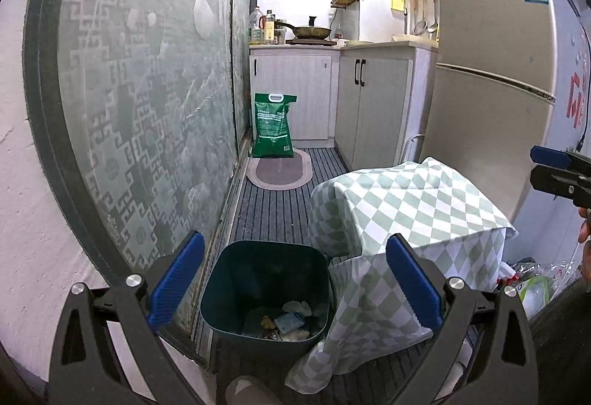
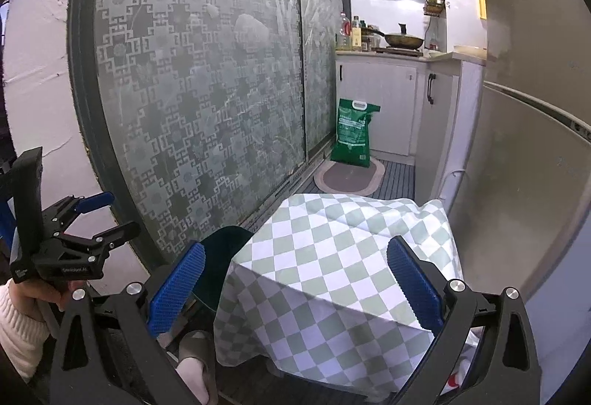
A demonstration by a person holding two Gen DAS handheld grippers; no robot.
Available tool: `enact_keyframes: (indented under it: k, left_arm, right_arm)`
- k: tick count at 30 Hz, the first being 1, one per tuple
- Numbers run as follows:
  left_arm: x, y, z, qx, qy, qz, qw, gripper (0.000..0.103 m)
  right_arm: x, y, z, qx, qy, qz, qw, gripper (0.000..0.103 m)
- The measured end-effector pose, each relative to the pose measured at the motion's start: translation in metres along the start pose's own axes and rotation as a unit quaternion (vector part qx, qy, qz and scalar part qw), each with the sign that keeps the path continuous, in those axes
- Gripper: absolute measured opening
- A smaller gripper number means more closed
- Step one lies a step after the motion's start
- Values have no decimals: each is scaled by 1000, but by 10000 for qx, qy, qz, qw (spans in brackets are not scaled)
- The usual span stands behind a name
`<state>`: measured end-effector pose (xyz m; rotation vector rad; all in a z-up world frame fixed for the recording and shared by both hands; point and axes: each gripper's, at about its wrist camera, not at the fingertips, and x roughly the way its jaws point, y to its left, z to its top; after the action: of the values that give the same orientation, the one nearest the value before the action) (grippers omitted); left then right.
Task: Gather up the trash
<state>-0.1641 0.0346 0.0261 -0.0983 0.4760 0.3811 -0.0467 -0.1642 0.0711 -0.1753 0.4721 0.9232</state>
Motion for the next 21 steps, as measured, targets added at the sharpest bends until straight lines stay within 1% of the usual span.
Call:
enact_keyframes:
  k: [9,21]
  left_arm:
    - [-1,-3,0,6,59,-55,10000,100]
    - [3,-2,0,-46,90,-49,9999,100]
  right_arm:
    - [-5,-1,-4,-8,-61,18,10000,100]
    - [-2,-1,-3,-25,54,21,10000,100]
